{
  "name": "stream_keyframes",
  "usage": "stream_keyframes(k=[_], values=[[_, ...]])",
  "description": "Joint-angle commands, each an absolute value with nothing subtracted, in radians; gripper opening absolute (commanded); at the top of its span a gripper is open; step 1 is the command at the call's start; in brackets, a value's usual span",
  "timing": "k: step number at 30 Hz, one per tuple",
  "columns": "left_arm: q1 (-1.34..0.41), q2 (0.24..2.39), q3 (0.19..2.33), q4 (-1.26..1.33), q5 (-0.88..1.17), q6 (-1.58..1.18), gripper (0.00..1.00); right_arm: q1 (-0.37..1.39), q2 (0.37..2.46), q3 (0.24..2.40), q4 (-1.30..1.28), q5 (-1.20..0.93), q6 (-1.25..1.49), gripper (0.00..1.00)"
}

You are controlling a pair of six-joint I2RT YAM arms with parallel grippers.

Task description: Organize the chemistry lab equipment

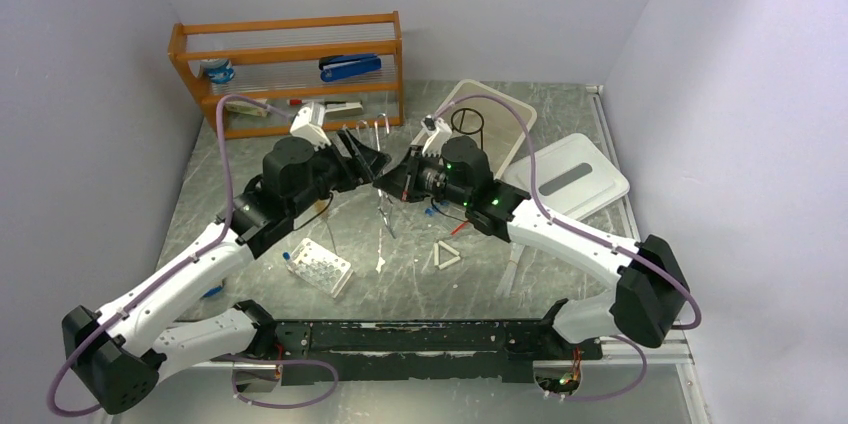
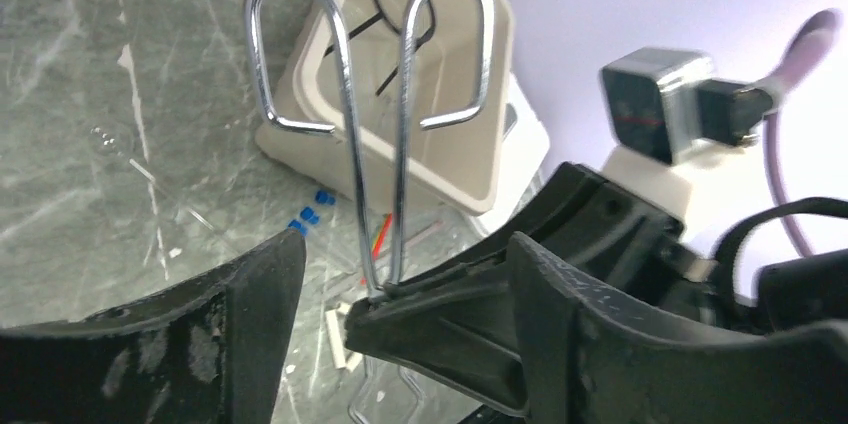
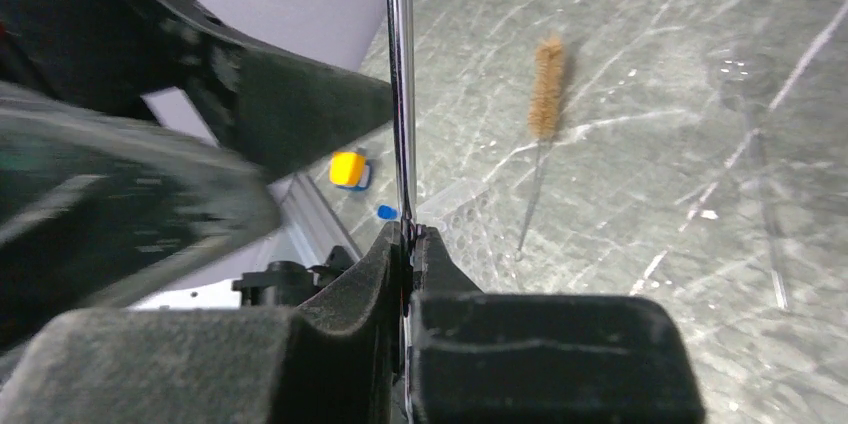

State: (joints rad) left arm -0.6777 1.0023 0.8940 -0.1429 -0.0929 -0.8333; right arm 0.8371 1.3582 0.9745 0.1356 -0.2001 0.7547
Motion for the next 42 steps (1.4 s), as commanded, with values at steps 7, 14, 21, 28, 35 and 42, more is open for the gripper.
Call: stream_keyframes(k=[7, 14, 21, 28, 35, 42], values=[[-0.675, 0.947, 1.048, -0.267, -0.183, -0.573, 0.88, 0.770, 1.278, 1.095, -0.057, 0.009, 0.641, 0.00], [-0.675, 0.908, 1.010, -0.273, -0.148, -0.448, 0.86, 0.525, 1.262, 1.132, -0.228, 0.191, 0.719, 0.00], [-0.674, 0.950, 0.993, -0.265, -0.074, -0.427, 0.84, 0.432, 1.346, 1.188, -0.349, 0.361, 0.721, 0.00], [-0.675, 0.968, 0.941, -0.229, -0.065, -0.425, 0.83, 0.427, 1.455, 1.209, -0.376, 0.444, 0.716, 0.00], [-0.675, 1.005, 0.934, -0.232, -0.071, -0.420, 0.83, 0.420, 1.568, 1.249, -0.366, 0.497, 0.713, 0.00], [-0.675, 1.010, 0.917, -0.226, -0.081, -0.422, 0.82, 0.409, 1.673, 1.293, -0.425, 0.532, 0.751, 0.00]])
